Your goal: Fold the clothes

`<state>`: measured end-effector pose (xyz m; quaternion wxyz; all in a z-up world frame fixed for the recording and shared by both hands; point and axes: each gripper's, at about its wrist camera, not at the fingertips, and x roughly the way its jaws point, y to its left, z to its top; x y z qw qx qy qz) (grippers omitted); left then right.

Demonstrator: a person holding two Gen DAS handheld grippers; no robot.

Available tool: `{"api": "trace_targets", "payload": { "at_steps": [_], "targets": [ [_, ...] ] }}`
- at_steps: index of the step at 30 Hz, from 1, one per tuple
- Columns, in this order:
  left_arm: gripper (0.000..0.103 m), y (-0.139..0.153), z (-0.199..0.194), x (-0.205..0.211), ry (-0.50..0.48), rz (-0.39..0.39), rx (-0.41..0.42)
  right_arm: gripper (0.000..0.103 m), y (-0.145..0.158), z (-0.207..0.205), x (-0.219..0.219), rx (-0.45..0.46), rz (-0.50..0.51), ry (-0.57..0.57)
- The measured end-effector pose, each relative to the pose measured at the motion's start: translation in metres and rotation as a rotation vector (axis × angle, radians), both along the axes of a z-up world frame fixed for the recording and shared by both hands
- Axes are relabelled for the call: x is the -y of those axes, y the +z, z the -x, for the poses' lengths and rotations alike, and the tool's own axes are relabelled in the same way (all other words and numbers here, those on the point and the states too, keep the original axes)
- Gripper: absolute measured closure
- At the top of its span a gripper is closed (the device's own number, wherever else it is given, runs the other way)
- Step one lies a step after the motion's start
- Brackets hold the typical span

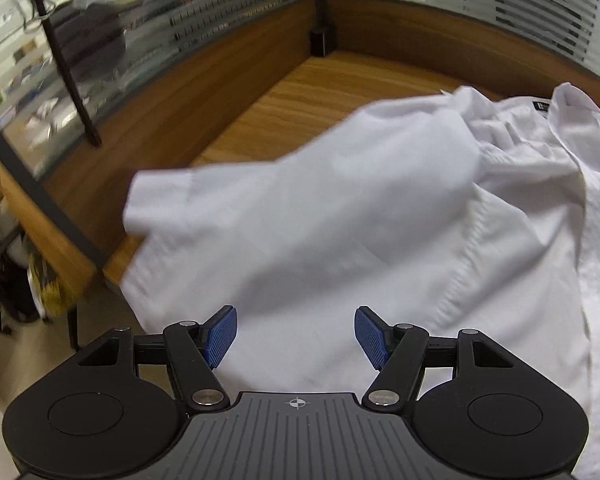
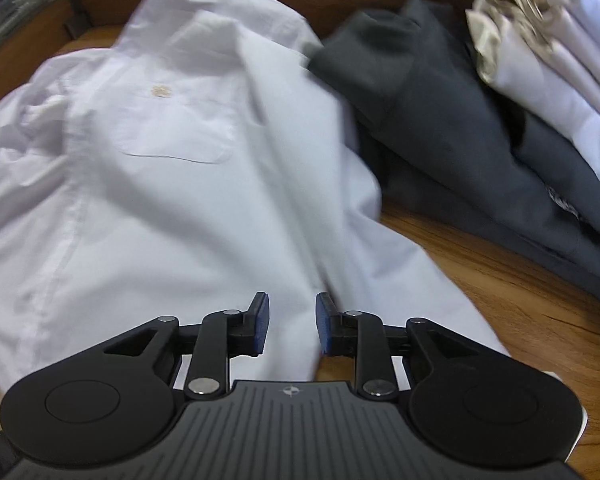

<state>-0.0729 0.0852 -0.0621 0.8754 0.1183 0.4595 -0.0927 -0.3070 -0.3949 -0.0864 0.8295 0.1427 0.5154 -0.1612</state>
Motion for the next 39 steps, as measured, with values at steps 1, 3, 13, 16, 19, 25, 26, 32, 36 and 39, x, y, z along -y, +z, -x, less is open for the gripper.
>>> {"api": "trace_targets", "payload": {
  "at_steps": [1,3,13,16,19,25,26,32,36,39],
  "targets": [
    [0.035,-0.001,-0.009,-0.005,-0.017,-0.009,0.009,0.066,0.005,-0.003,-0.008,0.010,-0.007,0.001],
    [0.035,-0.005,-0.029,-0.012,-0.045,-0.026,0.012,0.065,0.016,-0.009,-0.024,0.029,-0.022,0.001],
    [0.035,-0.038,-0.101,-0.067,-0.146,-0.032,-0.045,0.055,0.045,-0.044,-0.113,0.057,-0.057,-0.065],
    [0.035,-0.045,-0.107,-0.078,-0.192,-0.042,-0.053,0.055,0.046,-0.056,-0.138,0.064,-0.072,-0.100],
    [0.035,-0.049,-0.110,-0.088,-0.233,-0.026,-0.065,0.055,0.045,-0.066,-0.159,0.073,-0.107,-0.127],
    [0.036,-0.056,-0.120,-0.102,-0.238,0.046,-0.119,0.055,0.040,-0.086,-0.193,0.069,-0.139,-0.131],
    [0.036,-0.056,-0.122,-0.104,-0.232,0.066,-0.129,0.055,0.040,-0.089,-0.197,0.070,-0.144,-0.130],
    [0.039,-0.060,-0.125,-0.112,-0.225,0.144,-0.160,0.055,0.042,-0.101,-0.214,0.081,-0.143,-0.104],
    [0.039,-0.062,-0.122,-0.119,-0.228,0.161,-0.168,0.053,0.043,-0.103,-0.220,0.089,-0.137,-0.093],
    [0.039,-0.066,-0.122,-0.125,-0.220,0.170,-0.182,0.052,0.042,-0.102,-0.225,0.086,-0.128,-0.089]
  ]
}}
